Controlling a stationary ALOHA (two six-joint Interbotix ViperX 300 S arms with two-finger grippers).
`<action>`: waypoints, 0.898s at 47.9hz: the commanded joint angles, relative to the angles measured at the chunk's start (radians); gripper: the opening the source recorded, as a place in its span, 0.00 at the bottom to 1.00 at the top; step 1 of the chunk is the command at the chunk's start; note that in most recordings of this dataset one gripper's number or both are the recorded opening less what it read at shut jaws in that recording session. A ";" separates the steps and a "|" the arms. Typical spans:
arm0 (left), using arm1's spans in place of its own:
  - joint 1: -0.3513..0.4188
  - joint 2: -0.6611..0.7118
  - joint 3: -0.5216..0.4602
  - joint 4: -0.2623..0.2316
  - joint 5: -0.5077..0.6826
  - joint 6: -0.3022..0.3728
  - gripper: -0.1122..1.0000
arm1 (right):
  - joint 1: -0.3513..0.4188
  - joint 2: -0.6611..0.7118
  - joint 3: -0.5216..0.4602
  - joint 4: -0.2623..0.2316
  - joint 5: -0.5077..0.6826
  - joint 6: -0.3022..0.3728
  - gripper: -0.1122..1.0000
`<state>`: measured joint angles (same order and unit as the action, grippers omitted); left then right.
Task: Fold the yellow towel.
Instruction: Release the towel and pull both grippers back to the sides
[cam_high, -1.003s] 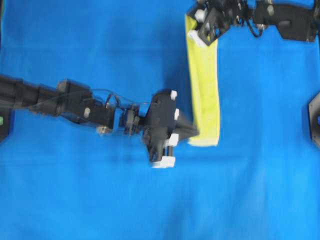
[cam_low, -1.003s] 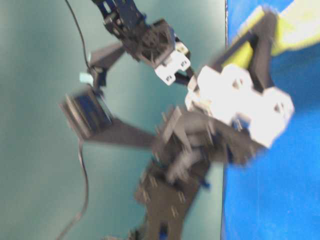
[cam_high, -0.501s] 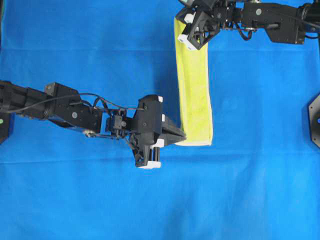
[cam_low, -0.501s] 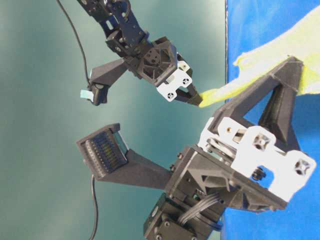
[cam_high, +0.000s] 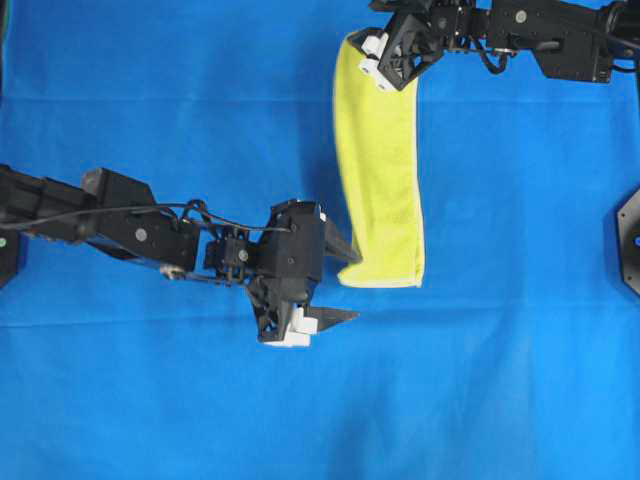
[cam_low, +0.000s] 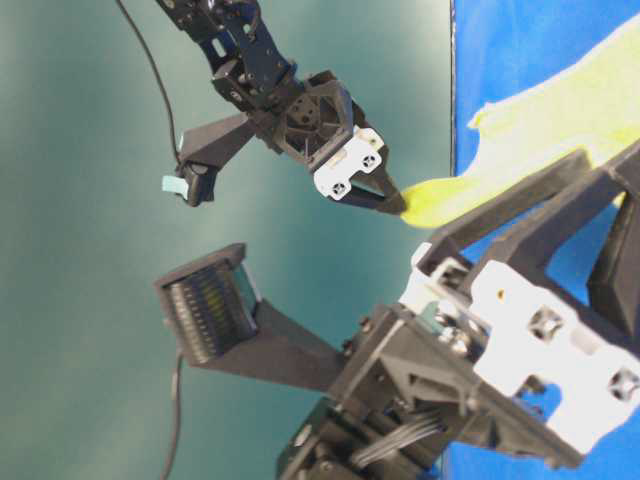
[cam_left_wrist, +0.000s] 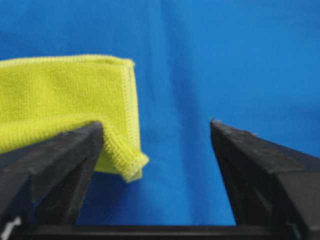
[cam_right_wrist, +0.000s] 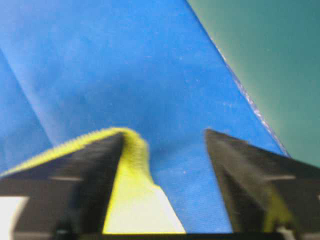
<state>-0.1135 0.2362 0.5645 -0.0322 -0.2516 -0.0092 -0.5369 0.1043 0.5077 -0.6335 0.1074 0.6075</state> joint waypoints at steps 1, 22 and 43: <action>0.011 -0.061 -0.002 0.002 0.040 0.011 0.85 | 0.003 -0.020 -0.017 -0.005 -0.003 0.002 0.68; 0.028 -0.345 0.106 0.003 0.267 0.041 0.83 | 0.031 -0.210 0.081 -0.005 0.054 0.008 0.67; 0.172 -0.655 0.397 0.003 0.000 0.043 0.82 | 0.100 -0.640 0.411 0.009 -0.160 0.021 0.67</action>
<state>0.0337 -0.3528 0.9311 -0.0322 -0.2040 0.0322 -0.4418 -0.4525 0.8774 -0.6289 0.0015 0.6259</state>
